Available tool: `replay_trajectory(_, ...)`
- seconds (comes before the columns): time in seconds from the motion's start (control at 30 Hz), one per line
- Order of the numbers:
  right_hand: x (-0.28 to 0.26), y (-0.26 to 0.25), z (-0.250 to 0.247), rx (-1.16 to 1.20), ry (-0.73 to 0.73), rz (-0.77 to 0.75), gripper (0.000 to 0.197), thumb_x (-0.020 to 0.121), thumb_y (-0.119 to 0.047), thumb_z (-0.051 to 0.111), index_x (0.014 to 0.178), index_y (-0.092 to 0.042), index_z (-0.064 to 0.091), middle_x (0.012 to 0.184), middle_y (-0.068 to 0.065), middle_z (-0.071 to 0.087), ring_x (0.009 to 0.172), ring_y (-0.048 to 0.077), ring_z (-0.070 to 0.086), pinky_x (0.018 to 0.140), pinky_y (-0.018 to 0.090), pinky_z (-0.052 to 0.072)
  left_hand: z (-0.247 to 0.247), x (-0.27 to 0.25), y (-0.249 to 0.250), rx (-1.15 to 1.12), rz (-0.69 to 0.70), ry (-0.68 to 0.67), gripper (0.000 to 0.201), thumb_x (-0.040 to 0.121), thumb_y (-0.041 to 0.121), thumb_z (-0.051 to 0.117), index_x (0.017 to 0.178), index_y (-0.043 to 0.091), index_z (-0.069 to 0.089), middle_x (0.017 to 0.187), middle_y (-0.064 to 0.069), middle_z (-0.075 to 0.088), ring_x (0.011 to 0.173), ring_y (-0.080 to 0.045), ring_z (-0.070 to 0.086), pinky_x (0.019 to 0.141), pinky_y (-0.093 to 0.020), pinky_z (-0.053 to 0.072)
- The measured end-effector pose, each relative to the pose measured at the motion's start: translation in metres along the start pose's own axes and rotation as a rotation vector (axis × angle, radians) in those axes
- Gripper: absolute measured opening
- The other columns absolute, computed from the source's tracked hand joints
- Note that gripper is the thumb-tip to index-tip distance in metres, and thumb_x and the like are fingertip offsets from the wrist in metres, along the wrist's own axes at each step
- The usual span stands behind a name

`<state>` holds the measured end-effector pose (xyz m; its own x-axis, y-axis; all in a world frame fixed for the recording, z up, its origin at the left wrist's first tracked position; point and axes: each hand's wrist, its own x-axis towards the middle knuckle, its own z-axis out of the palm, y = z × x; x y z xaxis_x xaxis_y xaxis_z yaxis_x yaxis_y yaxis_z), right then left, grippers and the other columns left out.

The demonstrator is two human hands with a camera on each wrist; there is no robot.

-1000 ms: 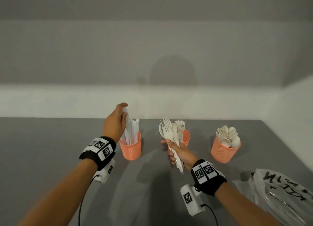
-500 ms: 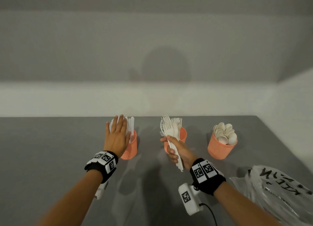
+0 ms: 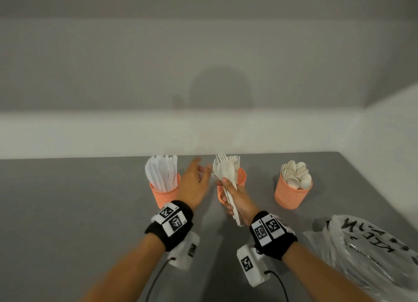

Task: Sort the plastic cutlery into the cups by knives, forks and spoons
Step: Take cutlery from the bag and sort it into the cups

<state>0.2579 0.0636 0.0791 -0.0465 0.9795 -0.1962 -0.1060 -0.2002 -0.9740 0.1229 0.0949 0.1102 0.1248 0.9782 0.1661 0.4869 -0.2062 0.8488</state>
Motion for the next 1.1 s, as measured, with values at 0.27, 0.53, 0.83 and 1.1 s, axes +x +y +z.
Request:
replay_trajectory(0.27,-0.02,0.001,-0.008,-0.114,0.126,-0.095,0.027,0.101,-0.028,0.035,0.078,-0.023,0.049,0.056,0.0,0.044,0.032,0.001,0.035,0.035,0.016,0.027,0.054,-0.01,0.023,-0.184,-0.217,-0.143,0.045,0.097,0.029,0.037,0.057,0.011,0.049,0.052,-0.006,0.052,0.048,-0.017,0.049,0.06,-0.028,0.042)
replay_trajectory(0.53,-0.03,0.012,-0.03,-0.049,0.213,-0.102,0.02,0.101,-0.018,0.035,0.098,-0.011,0.053,0.046,-0.018,0.061,0.042,-0.009,0.054,0.043,0.005,0.038,0.074,-0.02,0.03,-0.23,-0.318,-0.221,0.034,0.094,0.011,0.035,0.062,0.012,0.048,0.06,-0.01,0.051,0.054,-0.022,0.048,0.064,-0.035,0.045)
replay_trajectory(0.83,-0.039,0.013,-0.033,-0.02,0.246,-0.021,0.034,0.099,-0.035,0.037,0.112,-0.008,0.055,0.061,0.003,0.056,0.039,0.007,0.052,0.041,0.022,0.043,0.084,-0.025,0.042,-0.283,-0.271,-0.099,0.037,0.101,0.021,0.024,0.104,0.003,0.056,0.111,-0.019,0.062,0.104,-0.034,0.058,0.095,-0.034,0.044)
replay_trajectory(1.1,-0.052,0.002,-0.043,0.075,0.181,-0.001,0.026,0.094,-0.036,0.05,0.073,-0.02,0.048,0.039,-0.01,0.034,0.03,0.005,0.027,0.034,0.016,0.022,0.086,-0.025,0.052,-0.346,-0.19,-0.226,0.077,0.083,0.071,0.021,0.116,0.01,0.055,0.106,-0.01,0.065,0.099,-0.026,0.063,0.097,-0.042,0.046)
